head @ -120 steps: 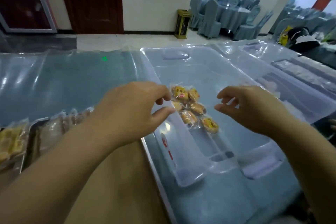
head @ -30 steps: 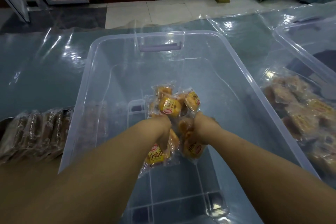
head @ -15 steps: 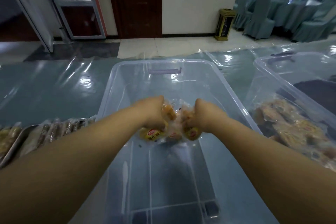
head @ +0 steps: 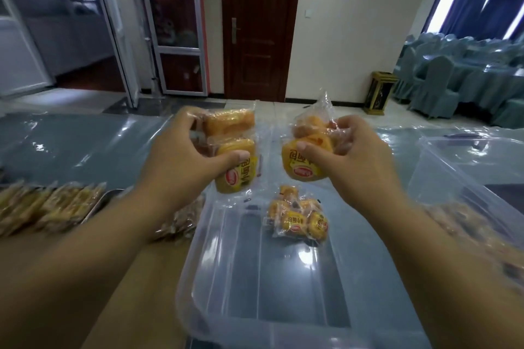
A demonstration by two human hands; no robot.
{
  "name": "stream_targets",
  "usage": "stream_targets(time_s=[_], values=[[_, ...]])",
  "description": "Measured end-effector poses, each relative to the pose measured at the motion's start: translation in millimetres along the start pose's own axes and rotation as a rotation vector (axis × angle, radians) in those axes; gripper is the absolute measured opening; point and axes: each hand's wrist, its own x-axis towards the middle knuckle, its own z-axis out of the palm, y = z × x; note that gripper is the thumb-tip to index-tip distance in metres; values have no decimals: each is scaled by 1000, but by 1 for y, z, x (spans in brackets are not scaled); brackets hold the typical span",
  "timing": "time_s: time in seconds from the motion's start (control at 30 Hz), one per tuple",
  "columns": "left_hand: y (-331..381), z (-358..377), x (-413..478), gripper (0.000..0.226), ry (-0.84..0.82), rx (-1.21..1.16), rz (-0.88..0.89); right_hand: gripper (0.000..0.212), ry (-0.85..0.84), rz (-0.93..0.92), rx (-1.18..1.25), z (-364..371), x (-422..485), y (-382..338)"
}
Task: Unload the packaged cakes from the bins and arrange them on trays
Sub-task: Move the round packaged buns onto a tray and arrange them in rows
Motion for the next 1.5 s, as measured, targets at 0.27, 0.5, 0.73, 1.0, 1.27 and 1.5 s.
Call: stream_targets(time_s=[0.27, 0.5, 0.73, 1.0, 1.27, 1.5], values=[[-34, -116, -63, 59, 106, -46, -18, 49, -96, -59, 105, 72, -61, -76], [-103, -243, -132, 57, 167, -69, -101, 52, -170, -55, 59, 184, -139, -141], [-183, -342, -183, 53, 196, -52, -234, 40, -292, -15, 64, 301, -190, -186], [-277, -412, -198, 49, 187, -93, -453, 34, -450, 81, 132, 417, -204, -209], [-361, -474, -161, 42, 241, -106, -559, 37, -496, 209, 226, 542, -176, -224], [-418, -529, -149, 41, 259, -65, -687, 42, -580, 243, 192, 618, -164, -254]])
